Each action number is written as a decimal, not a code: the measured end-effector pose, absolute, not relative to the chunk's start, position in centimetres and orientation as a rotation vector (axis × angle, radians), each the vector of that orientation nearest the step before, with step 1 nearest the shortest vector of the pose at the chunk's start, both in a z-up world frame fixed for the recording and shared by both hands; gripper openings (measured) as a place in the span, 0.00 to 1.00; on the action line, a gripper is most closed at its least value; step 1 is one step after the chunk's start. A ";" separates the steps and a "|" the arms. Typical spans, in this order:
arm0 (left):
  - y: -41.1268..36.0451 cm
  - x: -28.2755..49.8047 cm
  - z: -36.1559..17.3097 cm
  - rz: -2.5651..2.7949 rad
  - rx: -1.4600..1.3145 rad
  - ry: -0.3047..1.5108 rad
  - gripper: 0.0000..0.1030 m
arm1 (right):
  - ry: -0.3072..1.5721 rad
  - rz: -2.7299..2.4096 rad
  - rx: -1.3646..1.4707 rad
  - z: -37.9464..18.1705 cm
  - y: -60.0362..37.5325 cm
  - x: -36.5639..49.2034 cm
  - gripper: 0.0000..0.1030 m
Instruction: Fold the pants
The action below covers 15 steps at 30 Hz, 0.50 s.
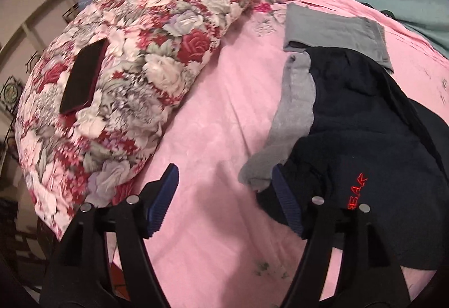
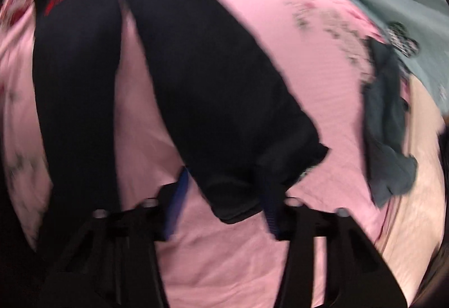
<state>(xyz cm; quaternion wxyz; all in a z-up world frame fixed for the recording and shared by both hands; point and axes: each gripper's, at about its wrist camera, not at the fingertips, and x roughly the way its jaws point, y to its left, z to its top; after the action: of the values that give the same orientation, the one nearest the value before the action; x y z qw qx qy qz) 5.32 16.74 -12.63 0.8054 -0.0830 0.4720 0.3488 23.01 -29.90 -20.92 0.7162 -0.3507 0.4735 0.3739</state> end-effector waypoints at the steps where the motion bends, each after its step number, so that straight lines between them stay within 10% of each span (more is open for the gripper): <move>1: 16.4 5.1 -12.4 0.762 -0.177 1.010 0.68 | 1.066 0.854 -0.785 -20.8 -29.8 23.4 0.11; 12: 11.1 5.5 -9.0 0.812 -0.143 0.971 0.75 | 0.991 0.598 -0.104 -11.5 -35.9 46.1 0.06; 14: 10.2 5.9 -8.9 0.804 -0.137 0.972 0.77 | 1.018 0.498 -0.099 -12.4 -36.1 48.4 0.17; 15: 9.8 6.2 -9.0 0.797 -0.132 0.974 0.78 | 1.039 0.443 -0.128 -12.8 -36.2 49.3 0.45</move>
<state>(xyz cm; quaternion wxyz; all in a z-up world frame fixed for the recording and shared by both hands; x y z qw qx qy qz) 6.21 9.78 -8.99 0.8063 -0.0615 0.4553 0.3726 49.33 -36.15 -12.76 0.8427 -0.0604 0.4922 0.2098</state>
